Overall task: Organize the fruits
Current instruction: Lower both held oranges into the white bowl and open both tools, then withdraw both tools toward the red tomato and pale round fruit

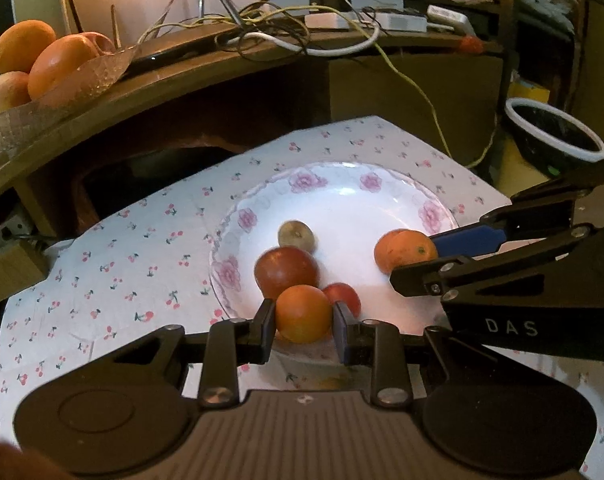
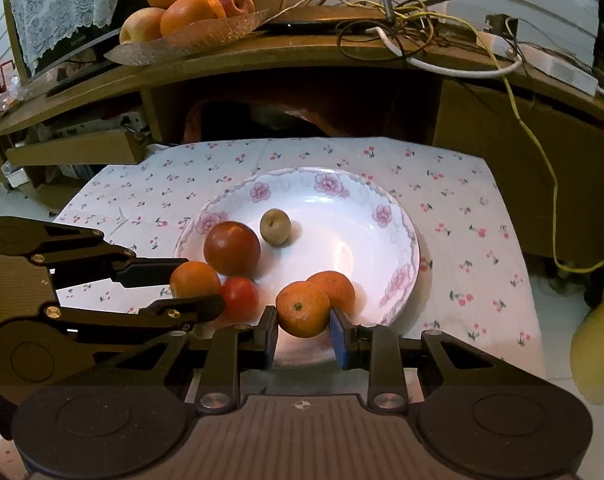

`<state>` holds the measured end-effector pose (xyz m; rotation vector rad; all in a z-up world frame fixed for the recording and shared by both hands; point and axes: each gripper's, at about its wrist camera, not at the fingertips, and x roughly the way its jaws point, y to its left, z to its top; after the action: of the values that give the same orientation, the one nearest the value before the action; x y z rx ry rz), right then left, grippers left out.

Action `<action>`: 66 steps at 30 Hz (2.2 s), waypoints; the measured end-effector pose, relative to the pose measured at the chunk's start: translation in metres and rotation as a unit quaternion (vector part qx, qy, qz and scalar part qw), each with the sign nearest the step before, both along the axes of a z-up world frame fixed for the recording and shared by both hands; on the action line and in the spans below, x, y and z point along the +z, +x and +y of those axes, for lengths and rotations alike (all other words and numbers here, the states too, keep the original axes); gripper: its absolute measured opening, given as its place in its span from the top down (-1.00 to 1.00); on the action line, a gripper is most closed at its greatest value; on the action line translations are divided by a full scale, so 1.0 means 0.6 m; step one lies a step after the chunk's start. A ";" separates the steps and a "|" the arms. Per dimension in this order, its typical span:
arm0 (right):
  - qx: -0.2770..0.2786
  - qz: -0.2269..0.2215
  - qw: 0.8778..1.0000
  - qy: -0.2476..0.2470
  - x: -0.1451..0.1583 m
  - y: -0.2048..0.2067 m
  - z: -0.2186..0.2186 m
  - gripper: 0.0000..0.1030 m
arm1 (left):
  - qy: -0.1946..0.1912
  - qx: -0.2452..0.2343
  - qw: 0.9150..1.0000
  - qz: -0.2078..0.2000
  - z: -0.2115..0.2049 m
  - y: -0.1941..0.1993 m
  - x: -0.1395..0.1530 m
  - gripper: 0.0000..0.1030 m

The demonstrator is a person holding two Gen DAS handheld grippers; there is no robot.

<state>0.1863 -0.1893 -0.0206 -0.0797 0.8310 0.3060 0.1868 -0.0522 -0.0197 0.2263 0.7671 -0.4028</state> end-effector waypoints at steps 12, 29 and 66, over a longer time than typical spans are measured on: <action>0.002 -0.031 0.999 -0.014 0.004 0.034 0.010 0.38 | -0.008 0.010 1.000 -0.010 0.001 0.028 -0.004 0.32; -0.016 -0.033 0.999 -0.016 0.006 0.040 -0.003 0.29 | -0.017 0.016 1.000 -0.019 0.005 0.026 0.013 0.25; 0.069 0.009 0.998 0.008 -0.005 -0.066 0.080 0.18 | 0.005 0.030 0.999 0.017 0.115 -0.090 0.018 0.16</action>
<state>0.1464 -0.1416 -0.0237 -0.1204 0.8432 0.4438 0.1325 0.0167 -0.0091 0.2052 0.8071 -0.3469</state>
